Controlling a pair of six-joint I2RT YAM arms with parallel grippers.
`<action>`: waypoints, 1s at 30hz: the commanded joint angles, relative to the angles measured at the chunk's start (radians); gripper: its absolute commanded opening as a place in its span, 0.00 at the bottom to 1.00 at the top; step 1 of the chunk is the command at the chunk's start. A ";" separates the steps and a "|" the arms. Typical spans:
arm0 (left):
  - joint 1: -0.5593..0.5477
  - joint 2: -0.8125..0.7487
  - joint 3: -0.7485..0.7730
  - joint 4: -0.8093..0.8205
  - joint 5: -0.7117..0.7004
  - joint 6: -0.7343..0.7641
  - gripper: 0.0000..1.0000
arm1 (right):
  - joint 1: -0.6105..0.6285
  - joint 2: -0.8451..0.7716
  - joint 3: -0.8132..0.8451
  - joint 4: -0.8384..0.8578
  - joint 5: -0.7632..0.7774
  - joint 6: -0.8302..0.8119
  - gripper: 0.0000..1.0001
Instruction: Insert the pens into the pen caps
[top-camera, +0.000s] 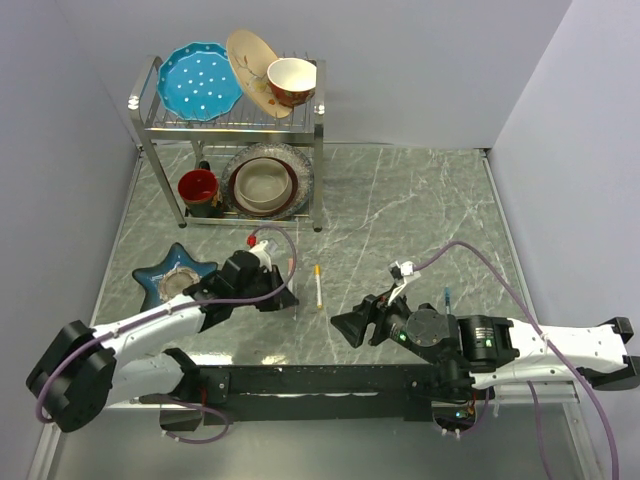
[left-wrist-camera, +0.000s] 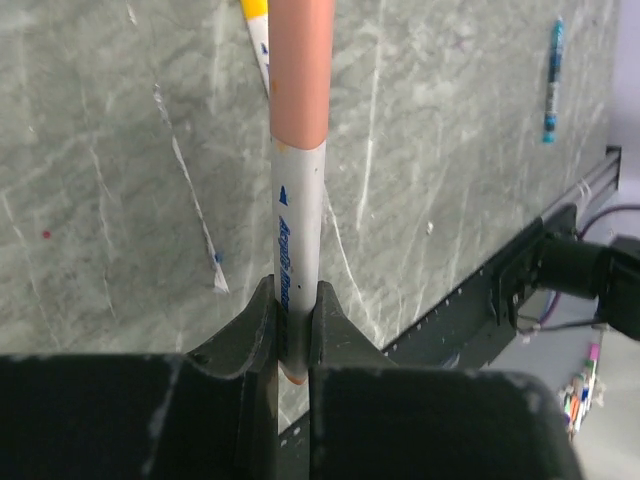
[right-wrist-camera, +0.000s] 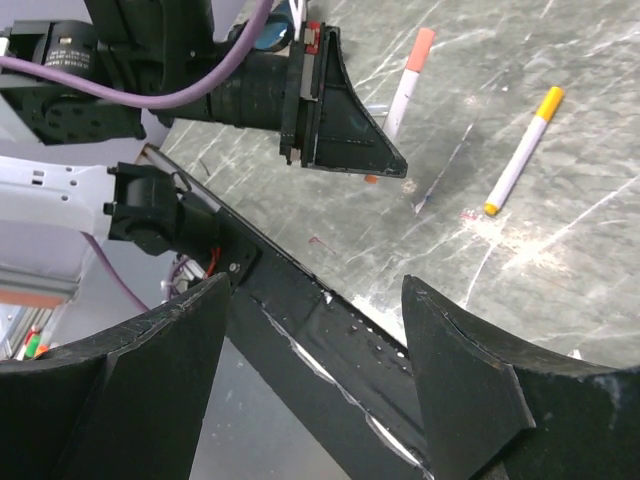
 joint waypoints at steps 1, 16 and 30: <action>-0.011 0.068 0.013 0.068 -0.087 -0.062 0.12 | -0.001 -0.029 -0.001 -0.024 0.057 0.025 0.77; -0.081 0.297 0.123 0.020 -0.165 -0.108 0.26 | -0.001 -0.115 -0.038 -0.067 0.080 0.057 0.77; -0.091 0.161 0.206 -0.104 -0.167 -0.024 0.54 | -0.056 -0.035 0.033 -0.208 0.249 0.101 0.76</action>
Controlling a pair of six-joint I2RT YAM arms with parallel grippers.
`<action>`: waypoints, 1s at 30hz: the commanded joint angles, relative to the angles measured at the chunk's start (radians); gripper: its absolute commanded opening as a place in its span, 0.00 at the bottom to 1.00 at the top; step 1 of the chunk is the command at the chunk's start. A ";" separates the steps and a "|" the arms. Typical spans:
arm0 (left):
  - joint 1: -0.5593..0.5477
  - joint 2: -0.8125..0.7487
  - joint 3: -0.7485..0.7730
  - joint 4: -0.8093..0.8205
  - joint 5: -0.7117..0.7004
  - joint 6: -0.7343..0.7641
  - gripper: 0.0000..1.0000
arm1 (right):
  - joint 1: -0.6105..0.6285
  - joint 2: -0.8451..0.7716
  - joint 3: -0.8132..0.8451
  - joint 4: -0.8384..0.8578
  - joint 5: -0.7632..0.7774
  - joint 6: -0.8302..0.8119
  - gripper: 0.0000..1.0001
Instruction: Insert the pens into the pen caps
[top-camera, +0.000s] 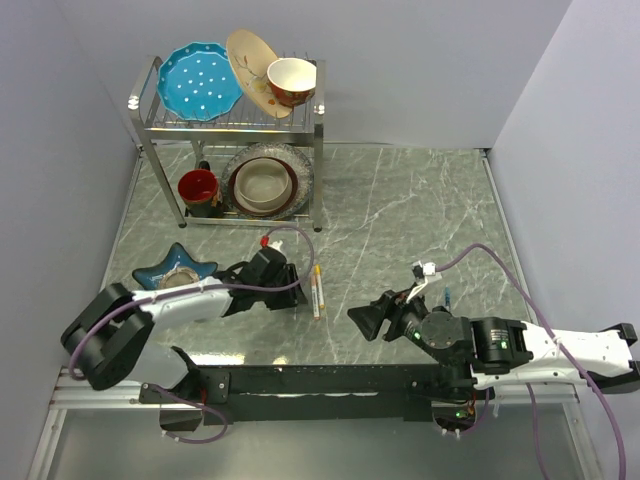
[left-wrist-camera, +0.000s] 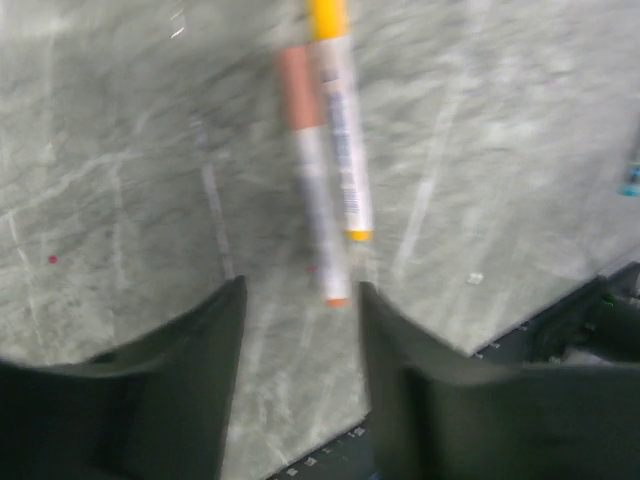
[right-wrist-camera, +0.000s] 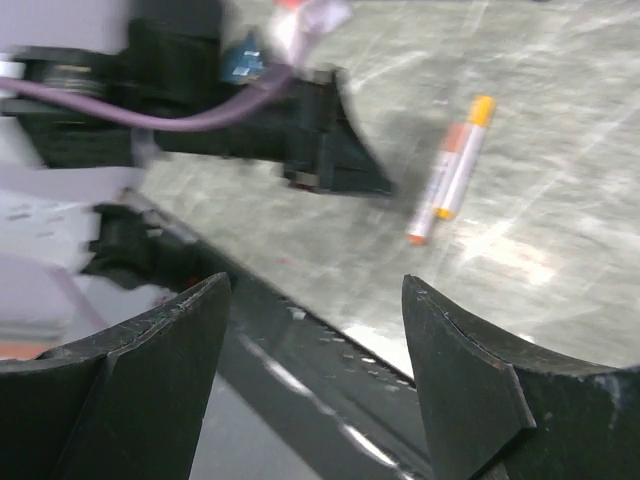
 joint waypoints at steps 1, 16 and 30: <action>-0.005 -0.141 0.071 -0.036 -0.002 0.084 0.65 | -0.081 0.080 0.097 -0.110 0.122 0.018 0.76; -0.003 -0.528 0.215 -0.315 -0.138 0.365 0.99 | -1.097 0.439 0.080 0.031 -0.456 -0.111 0.74; -0.005 -0.700 0.142 -0.386 -0.111 0.411 0.99 | -1.608 0.522 0.021 -0.015 -0.342 -0.091 0.72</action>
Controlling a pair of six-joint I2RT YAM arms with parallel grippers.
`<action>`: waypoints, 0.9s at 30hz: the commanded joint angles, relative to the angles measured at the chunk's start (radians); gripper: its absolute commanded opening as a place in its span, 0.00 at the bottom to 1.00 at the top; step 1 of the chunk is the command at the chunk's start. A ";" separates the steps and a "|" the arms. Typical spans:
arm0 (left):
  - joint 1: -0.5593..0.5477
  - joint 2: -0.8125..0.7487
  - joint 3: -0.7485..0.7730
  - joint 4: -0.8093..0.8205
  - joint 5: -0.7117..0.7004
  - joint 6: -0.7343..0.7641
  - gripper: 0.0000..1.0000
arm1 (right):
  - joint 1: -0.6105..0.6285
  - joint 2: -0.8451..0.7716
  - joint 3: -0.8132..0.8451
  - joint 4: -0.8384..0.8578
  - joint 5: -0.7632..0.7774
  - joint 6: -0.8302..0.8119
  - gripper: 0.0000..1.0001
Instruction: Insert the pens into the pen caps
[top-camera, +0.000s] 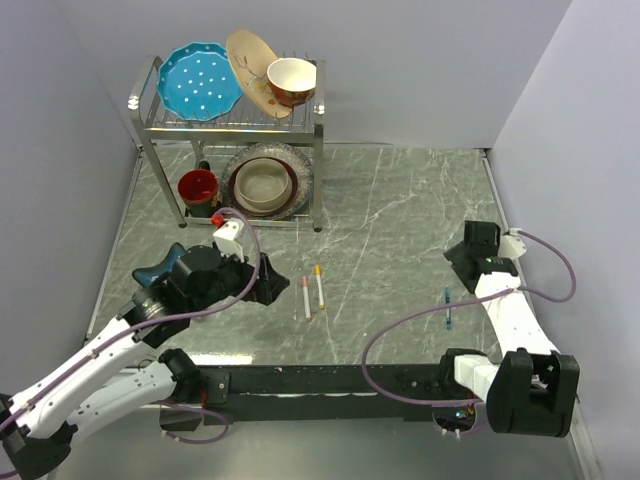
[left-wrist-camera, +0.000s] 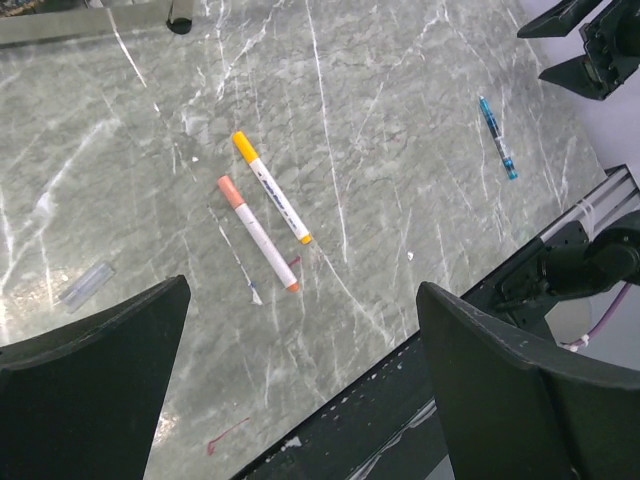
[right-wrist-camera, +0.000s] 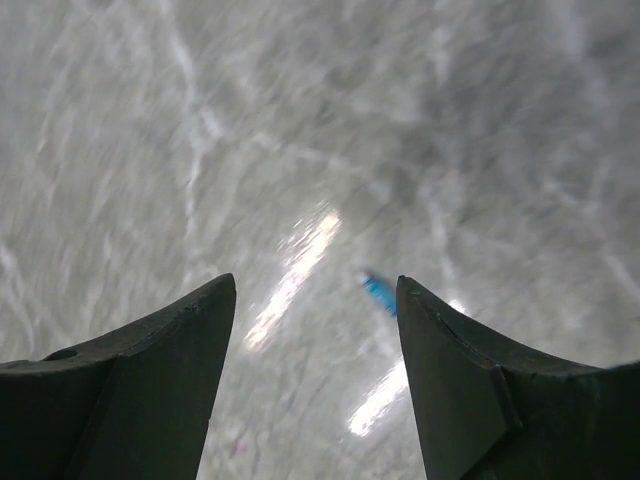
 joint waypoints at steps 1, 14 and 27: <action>-0.004 -0.053 -0.012 -0.006 0.003 0.045 0.99 | -0.031 -0.018 0.002 0.043 0.019 -0.187 0.72; -0.004 -0.133 -0.041 0.020 0.063 0.056 0.99 | -0.057 0.218 0.250 -0.081 -0.213 -0.529 0.61; -0.004 -0.128 -0.049 0.037 0.099 0.065 0.99 | -0.054 0.514 0.381 -0.284 -0.230 -0.842 0.60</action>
